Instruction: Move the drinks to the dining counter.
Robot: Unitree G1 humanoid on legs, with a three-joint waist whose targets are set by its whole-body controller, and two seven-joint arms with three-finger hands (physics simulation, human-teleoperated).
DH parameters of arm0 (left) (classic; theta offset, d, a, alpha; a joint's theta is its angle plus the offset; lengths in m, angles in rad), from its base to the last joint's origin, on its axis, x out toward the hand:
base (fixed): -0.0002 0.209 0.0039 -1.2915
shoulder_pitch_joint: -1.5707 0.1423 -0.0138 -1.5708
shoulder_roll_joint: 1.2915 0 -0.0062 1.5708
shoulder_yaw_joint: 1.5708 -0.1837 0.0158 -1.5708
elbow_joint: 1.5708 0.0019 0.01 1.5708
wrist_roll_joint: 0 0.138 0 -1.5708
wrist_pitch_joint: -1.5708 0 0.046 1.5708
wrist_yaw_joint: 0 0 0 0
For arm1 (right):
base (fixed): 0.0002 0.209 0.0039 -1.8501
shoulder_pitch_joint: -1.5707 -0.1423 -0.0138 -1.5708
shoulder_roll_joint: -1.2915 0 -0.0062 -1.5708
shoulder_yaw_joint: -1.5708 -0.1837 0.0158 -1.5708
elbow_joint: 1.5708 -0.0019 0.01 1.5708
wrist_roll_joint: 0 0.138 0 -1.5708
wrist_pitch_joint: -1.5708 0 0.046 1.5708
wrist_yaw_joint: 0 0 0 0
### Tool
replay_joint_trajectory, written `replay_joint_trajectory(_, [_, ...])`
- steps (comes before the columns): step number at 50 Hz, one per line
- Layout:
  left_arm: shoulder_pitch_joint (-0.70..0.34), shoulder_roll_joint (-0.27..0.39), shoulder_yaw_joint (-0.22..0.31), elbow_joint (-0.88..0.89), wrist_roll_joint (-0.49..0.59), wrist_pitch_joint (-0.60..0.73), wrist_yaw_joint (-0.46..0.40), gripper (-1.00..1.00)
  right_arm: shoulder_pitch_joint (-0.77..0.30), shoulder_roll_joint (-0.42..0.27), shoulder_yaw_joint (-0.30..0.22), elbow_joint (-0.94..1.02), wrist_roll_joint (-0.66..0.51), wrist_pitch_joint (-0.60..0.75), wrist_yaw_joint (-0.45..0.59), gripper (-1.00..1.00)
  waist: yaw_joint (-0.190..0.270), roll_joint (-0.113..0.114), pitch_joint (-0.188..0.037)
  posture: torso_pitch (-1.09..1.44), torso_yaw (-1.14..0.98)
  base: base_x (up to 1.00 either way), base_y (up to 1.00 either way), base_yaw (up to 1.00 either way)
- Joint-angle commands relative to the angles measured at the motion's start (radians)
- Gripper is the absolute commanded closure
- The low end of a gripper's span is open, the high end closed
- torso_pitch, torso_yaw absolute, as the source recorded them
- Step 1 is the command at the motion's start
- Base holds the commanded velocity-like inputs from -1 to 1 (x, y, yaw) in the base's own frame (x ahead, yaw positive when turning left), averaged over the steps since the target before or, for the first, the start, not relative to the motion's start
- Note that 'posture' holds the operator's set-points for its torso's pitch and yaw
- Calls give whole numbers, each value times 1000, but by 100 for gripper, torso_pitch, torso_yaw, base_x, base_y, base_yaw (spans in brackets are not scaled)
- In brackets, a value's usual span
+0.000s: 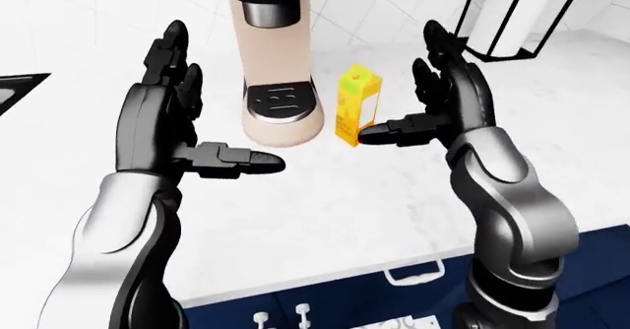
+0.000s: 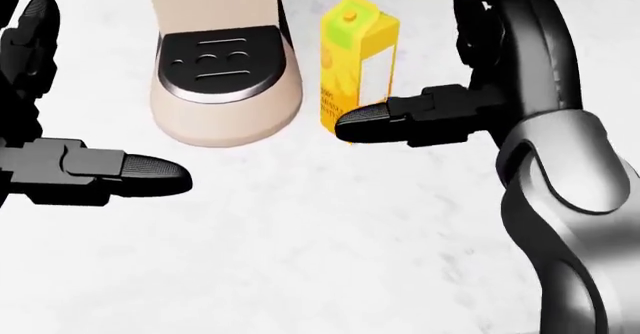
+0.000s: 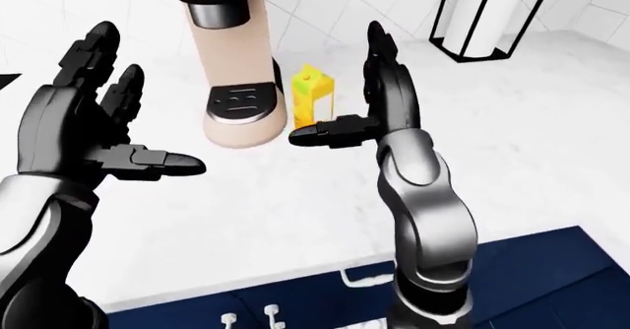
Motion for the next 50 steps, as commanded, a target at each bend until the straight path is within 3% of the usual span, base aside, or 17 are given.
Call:
replay_joint_trajectory(1, [-25,7,5,-21,-3,-42,-2,-100,-41,-5,-9,-19,-29,-43,7,-100,-1,3,-27,0,0,0,0,0])
replay_joint_trajectory(13, [-27,11,6,-33,-11,-32,2,-100,-74,27,9,169,-126,-157,41,-100,7,5,-26,0,0,0,0,0])
replay_joint_trajectory(21, [-20,10,13,-38,-18,-31,4,-100,-100,43,11,347,-136,-291,40,-100,5,9,-27,0,0,0,0,0])
replay_joint_trajectory(37, [-45,29,31,-46,-42,3,11,-100,-134,66,25,528,-149,-389,44,-100,5,14,-33,0,0,0,0,0])
replay_joint_trajectory(50, [-48,30,19,-44,-41,1,16,-100,-225,59,16,824,-164,-561,23,-100,5,15,-39,0,0,0,0,0])
